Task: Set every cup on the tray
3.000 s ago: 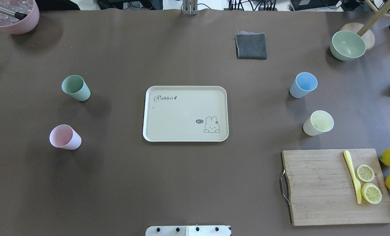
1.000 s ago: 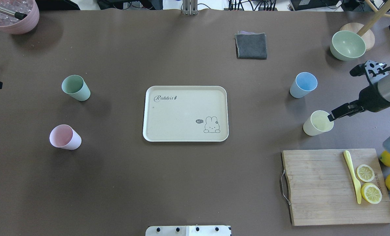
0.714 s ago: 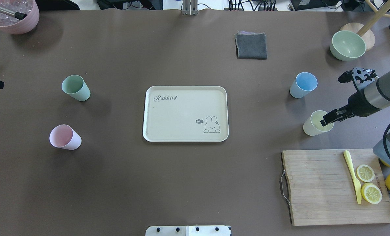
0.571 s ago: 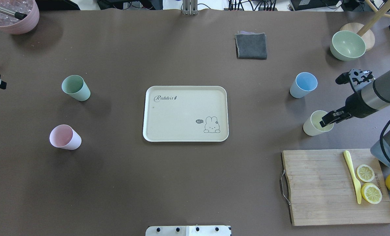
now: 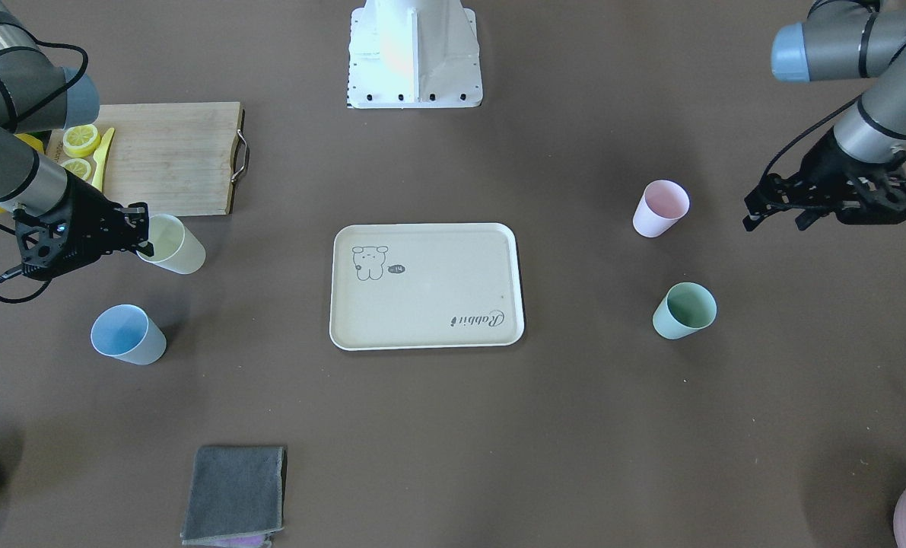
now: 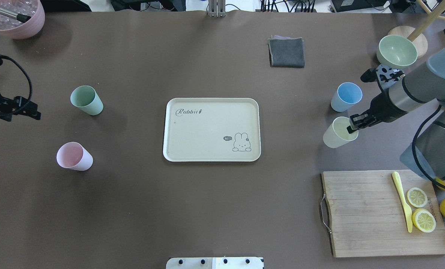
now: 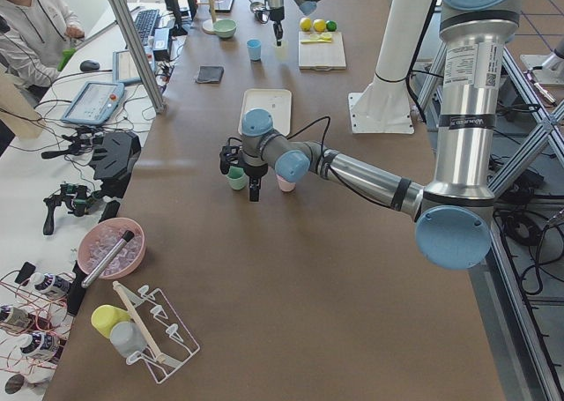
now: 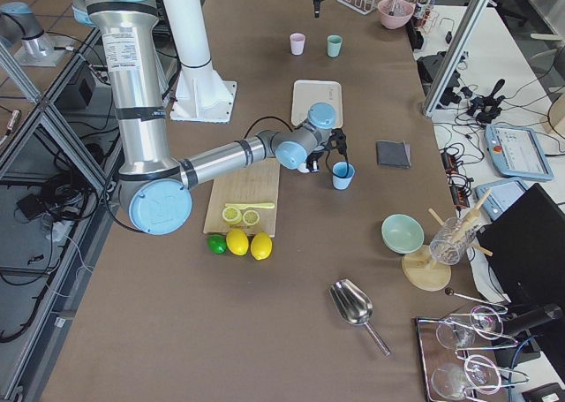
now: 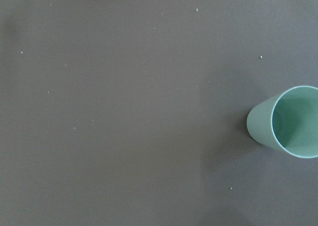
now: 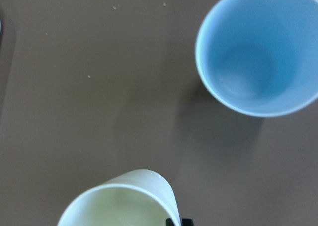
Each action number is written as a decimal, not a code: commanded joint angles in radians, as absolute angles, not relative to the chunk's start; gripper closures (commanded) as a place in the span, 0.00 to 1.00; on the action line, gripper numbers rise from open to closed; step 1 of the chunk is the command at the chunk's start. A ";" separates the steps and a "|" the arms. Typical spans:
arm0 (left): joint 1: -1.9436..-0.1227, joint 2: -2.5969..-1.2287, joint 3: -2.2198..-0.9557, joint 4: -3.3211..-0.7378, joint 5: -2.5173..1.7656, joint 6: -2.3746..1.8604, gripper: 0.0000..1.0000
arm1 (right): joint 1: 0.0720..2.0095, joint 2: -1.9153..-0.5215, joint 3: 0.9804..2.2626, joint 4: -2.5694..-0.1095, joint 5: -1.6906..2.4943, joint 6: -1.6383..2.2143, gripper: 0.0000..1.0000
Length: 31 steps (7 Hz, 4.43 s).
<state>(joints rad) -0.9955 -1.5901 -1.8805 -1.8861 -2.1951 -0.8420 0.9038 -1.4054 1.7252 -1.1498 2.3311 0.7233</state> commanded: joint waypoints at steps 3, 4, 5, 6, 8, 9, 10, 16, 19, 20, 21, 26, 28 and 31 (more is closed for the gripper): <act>-0.800 -1.591 -1.896 -1.888 -2.099 -0.873 0.24 | 0.740 -1.186 1.710 -1.175 2.222 1.032 1.00; -0.793 -1.591 -1.899 -1.888 -2.100 -0.874 0.39 | 0.723 -1.140 1.709 -1.233 2.198 1.040 1.00; -0.790 -1.589 -1.901 -1.887 -2.108 -0.874 0.52 | 0.715 -1.126 1.709 -1.250 2.186 1.042 1.00; -0.785 -1.589 -1.907 -1.887 -2.109 -0.876 0.84 | 0.713 -1.124 1.709 -1.250 2.186 1.042 1.00; -0.782 -1.595 -1.911 -1.882 -2.114 -0.873 1.00 | 0.690 -1.080 1.665 -1.250 2.163 1.078 1.00; -0.785 -1.615 -1.931 -1.875 -2.144 -0.873 1.00 | 0.669 -1.078 1.657 -1.249 2.114 1.080 1.00; -0.793 -1.693 -1.937 -1.817 -2.208 -0.882 1.00 | 0.661 -1.074 1.655 -1.250 2.106 1.080 1.00; -0.698 -2.185 -1.651 -1.726 -2.126 -1.158 1.00 | 0.670 -1.063 1.672 -1.250 2.115 1.105 0.00; -0.647 -2.191 -1.640 -1.727 -2.062 -1.170 1.00 | 0.897 -1.176 1.663 -1.256 2.262 0.934 0.01; -0.644 -2.189 -1.640 -1.727 -2.062 -1.172 0.59 | 0.958 -1.196 1.623 -1.279 2.266 0.817 0.02; -0.644 -2.191 -1.643 -1.727 -2.062 -1.170 0.21 | 1.006 -1.195 1.596 -1.343 2.276 0.710 0.04; -0.666 -2.186 -1.663 -1.694 -2.063 -1.170 0.02 | 1.031 -1.195 1.450 -1.344 2.264 0.617 0.63; -0.711 -2.183 -1.702 -1.625 -2.071 -1.152 0.02 | 1.029 -1.195 1.436 -1.344 2.266 0.594 1.00; -0.906 -2.053 -1.804 -1.453 -2.079 -0.713 0.02 | 1.028 -1.122 1.446 -1.365 2.314 0.661 1.00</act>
